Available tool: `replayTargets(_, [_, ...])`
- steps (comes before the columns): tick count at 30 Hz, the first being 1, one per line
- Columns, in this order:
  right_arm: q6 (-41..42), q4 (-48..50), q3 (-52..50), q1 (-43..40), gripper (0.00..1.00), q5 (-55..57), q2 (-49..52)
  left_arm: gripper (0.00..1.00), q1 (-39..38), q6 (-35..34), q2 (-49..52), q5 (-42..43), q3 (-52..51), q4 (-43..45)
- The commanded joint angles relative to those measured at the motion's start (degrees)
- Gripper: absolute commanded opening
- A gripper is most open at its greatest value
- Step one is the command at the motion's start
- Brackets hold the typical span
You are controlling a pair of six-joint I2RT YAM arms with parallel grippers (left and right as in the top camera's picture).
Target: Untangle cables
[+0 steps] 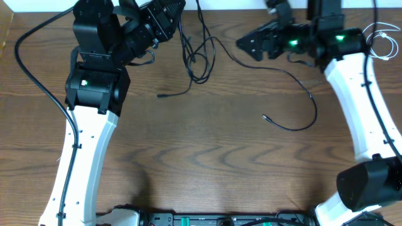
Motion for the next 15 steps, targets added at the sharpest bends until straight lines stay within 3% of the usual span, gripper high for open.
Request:
replayTargets(1, [0.0, 0.2, 0.8, 2.4, 0.82, -0.8, 3.0, 0.07, 0.0, -3.8, -0.9, 1.0, 0.3, 1.2])
replayTargets(15, [4.9, 1.0, 0.8, 5.9, 0.62, 1.4, 11.6, 0.08, 0.0, -8.2, -0.9, 1.1, 0.3, 7.1])
